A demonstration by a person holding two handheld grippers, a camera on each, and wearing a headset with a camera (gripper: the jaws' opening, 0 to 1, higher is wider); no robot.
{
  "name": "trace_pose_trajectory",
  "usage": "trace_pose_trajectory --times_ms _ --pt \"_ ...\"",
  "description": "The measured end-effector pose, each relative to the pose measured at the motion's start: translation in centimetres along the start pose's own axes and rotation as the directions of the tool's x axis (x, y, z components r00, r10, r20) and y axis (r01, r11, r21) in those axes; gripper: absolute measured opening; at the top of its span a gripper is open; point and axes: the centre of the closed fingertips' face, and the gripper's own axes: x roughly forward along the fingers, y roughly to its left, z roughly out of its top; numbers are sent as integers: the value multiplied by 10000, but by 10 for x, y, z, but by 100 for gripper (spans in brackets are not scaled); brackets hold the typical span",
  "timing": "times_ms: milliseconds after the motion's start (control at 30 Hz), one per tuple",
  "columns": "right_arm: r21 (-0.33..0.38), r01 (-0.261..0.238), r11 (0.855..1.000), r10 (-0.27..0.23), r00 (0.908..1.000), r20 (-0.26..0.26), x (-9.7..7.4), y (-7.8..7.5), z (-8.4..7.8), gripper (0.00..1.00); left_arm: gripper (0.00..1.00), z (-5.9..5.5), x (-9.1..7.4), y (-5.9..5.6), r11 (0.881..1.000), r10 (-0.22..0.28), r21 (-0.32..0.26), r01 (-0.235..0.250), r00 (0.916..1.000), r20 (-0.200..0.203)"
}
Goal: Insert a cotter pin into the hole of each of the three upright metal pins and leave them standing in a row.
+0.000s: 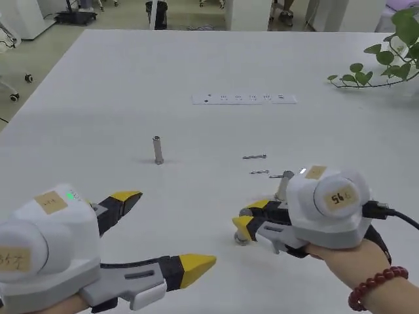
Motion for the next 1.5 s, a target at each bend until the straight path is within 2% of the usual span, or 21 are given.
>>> trace_pose_trajectory --times_ms 200,367,467,667,833,1000,1067,1400,1500 --pt "-58 -27 10000 28 10000 67 -1 2 -2 13 89 -1 -1 0 10000 4 18 -4 10000 -28" --pt "260 -82 9996 78 9999 134 -1 2 -2 15 89 -1 -1 0 10000 20 24 -20 10000 -31" --pt "880 -200 9959 182 9996 213 -1 2 -5 17 89 -1 -1 0 10000 19 25 -19 10000 -45" --pt "877 -347 9955 317 9989 347 -3 6 -6 25 89 -1 -2 0 10000 33 37 -32 10000 -67" --pt "836 -602 9947 555 9968 583 -12 8 4 30 90 1 -2 0 10000 50 24 -50 10000 -32" --pt "995 -866 9913 813 9951 564 -20 7 13 40 91 1 -2 -1 10000 70 23 -69 10000 -51" --pt "935 -928 9913 876 9944 583 -23 6 16 41 91 1 -2 -2 10000 56 -4 -56 10000 -45" --pt "821 -1128 9902 1079 9923 614 -36 -16 42 40 92 2 -1 -7 10000 -37 29 37 10000 -40" --pt "633 -1103 9919 1079 9933 405 -38 -28 47 39 92 2 0 -8 10000 -66 16 66 9999 -97"
